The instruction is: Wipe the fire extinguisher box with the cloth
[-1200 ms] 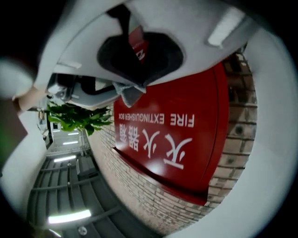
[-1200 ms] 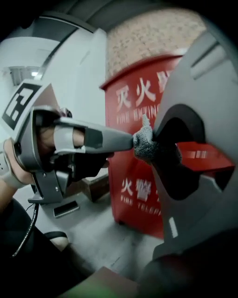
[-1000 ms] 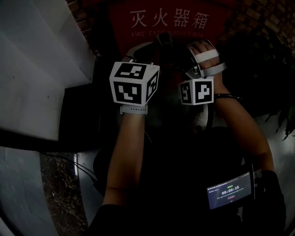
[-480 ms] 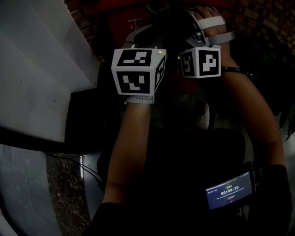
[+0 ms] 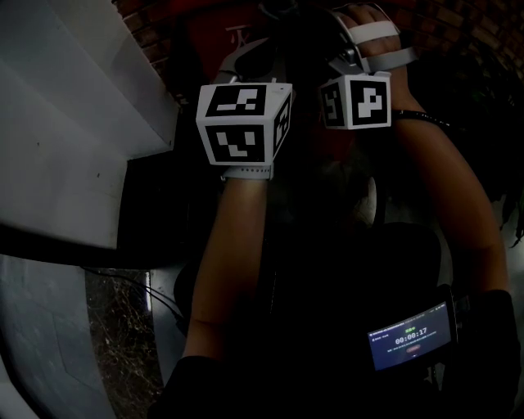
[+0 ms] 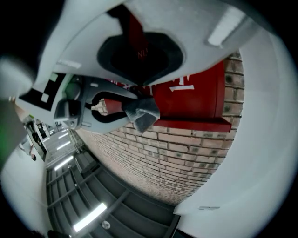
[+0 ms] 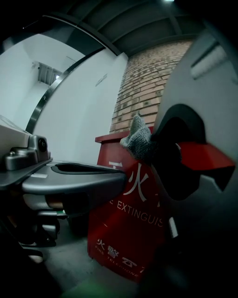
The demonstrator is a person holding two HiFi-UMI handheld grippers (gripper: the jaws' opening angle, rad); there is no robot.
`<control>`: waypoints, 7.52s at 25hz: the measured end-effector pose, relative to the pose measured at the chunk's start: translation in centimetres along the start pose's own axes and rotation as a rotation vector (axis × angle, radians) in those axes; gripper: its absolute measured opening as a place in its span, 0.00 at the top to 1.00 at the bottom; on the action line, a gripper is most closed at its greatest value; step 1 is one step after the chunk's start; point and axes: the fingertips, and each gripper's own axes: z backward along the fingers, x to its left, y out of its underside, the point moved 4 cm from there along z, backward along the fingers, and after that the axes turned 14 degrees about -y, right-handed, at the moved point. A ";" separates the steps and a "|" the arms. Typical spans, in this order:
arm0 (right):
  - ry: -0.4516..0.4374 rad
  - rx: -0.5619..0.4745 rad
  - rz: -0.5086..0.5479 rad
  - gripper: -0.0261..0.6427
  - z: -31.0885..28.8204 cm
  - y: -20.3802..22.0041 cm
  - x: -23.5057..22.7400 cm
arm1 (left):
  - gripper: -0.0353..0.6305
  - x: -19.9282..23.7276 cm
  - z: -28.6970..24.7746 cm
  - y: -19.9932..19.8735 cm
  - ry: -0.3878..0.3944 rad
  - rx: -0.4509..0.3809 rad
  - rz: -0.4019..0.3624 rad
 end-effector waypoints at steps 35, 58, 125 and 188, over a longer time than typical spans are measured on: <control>-0.241 -0.017 0.082 0.86 -0.3 -1.8 17.6 | 0.94 0.5 2.8 15.0 -0.071 0.090 0.030; -0.362 -0.028 0.063 0.86 -0.8 -2.8 26.8 | 0.94 -1.3 2.4 24.6 -0.026 0.290 0.050; -0.427 -0.036 0.057 0.86 2.0 -3.9 28.0 | 0.94 -1.5 3.2 23.3 0.038 0.403 0.095; -0.223 0.039 -0.022 0.86 1.7 2.9 20.0 | 0.94 -3.7 1.0 14.7 -0.059 0.081 -0.015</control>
